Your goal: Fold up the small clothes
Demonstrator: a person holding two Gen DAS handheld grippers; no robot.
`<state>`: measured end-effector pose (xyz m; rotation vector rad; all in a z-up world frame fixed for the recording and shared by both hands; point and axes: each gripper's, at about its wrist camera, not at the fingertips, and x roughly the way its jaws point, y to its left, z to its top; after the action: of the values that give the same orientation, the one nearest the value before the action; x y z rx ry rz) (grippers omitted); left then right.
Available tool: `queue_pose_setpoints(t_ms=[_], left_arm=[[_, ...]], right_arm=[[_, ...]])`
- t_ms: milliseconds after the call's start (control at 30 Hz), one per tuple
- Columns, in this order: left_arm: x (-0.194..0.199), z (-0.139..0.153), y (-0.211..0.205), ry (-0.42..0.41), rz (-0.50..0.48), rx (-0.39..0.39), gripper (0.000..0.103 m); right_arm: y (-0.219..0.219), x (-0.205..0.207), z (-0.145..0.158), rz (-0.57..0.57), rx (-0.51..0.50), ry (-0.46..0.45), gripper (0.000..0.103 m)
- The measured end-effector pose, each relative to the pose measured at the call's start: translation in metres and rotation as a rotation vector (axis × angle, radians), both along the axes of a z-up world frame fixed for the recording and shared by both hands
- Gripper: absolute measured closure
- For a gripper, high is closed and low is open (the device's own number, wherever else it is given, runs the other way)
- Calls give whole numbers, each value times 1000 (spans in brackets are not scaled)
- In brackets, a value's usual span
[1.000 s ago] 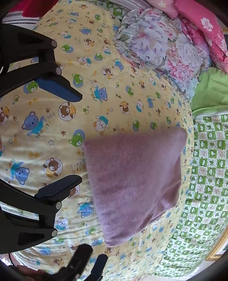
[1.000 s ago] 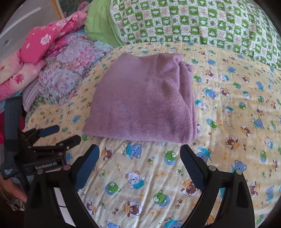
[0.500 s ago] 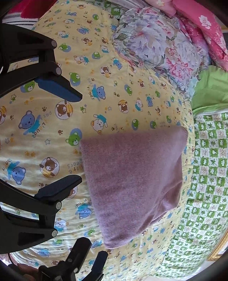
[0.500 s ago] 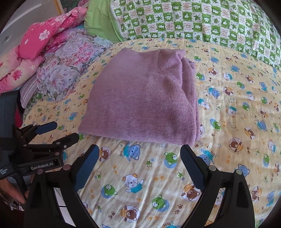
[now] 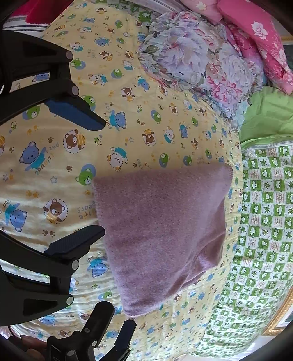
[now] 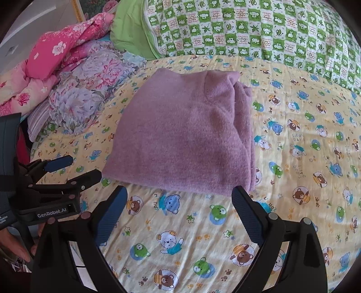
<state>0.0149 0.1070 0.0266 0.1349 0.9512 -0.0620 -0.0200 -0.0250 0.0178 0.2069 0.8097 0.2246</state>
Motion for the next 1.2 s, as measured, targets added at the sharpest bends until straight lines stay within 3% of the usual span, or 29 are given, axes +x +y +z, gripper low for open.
queue_pose_setpoints(t_ms=[1200], left_arm=[[4,-3,-2,28,7,-4,16]], right_arm=[[5,6,3,5,15,-5,9]])
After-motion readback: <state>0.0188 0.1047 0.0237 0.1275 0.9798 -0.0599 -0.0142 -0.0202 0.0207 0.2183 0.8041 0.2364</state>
